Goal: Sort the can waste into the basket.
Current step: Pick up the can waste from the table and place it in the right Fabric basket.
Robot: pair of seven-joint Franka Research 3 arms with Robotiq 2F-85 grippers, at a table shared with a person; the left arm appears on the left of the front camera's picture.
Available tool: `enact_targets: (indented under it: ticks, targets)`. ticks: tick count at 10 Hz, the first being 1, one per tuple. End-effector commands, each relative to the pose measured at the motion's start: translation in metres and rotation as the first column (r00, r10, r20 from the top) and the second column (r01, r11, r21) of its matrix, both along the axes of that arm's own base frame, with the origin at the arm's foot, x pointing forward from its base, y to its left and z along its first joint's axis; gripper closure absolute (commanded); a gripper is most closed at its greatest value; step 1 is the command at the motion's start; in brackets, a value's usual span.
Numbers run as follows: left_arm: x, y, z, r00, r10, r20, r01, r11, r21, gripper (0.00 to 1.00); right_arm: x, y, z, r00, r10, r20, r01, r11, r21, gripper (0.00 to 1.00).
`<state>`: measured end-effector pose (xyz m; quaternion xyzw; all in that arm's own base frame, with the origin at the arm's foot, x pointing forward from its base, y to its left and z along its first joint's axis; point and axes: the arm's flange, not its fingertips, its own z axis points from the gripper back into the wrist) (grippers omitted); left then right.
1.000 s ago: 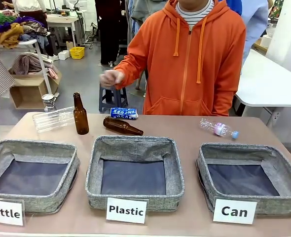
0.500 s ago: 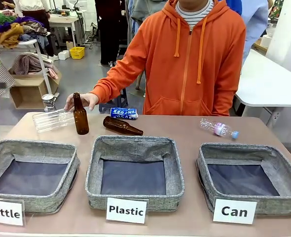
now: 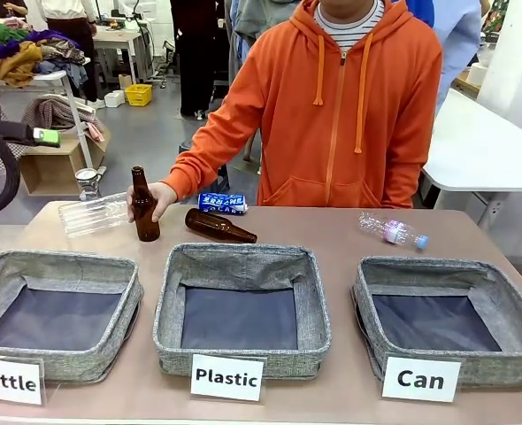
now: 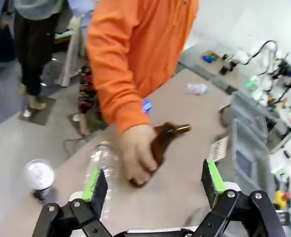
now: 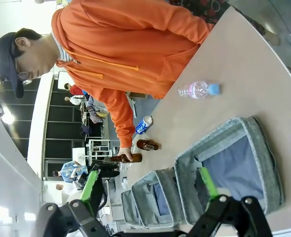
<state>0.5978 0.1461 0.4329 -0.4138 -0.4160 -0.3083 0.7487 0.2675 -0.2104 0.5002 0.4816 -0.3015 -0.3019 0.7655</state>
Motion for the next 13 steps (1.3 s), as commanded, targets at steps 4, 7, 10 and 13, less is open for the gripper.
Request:
enact_targets:
  ticks: [4, 7, 10, 13]
  targets:
    - [0.006, 0.030, -0.017, 0.990, 0.136, 0.033, -0.139, 0.983, 0.123, 0.00, 0.002, -0.003, 0.003, 1.000, 0.003, 0.031, -0.003, 1.000, 0.005, 0.00]
    - [0.006, 0.030, -0.017, 0.990, 0.136, 0.033, -0.139, 0.983, 0.123, 0.00, 0.002, -0.003, 0.003, 1.000, 0.003, 0.031, -0.003, 1.000, 0.005, 0.00]
    - [0.023, 0.128, 0.029, 0.997, 0.019, -0.073, -0.017, 0.999, 0.028, 0.00, 0.002, -0.003, 0.003, 1.000, 0.003, 0.031, -0.003, 1.000, 0.005, 0.00]
    - [-0.086, 0.260, 0.083, 0.967, -0.255, -0.030, 0.254, 0.967, -0.010, 0.00, 0.002, -0.003, 0.003, 1.000, 0.003, 0.031, -0.003, 1.000, 0.005, 0.00]
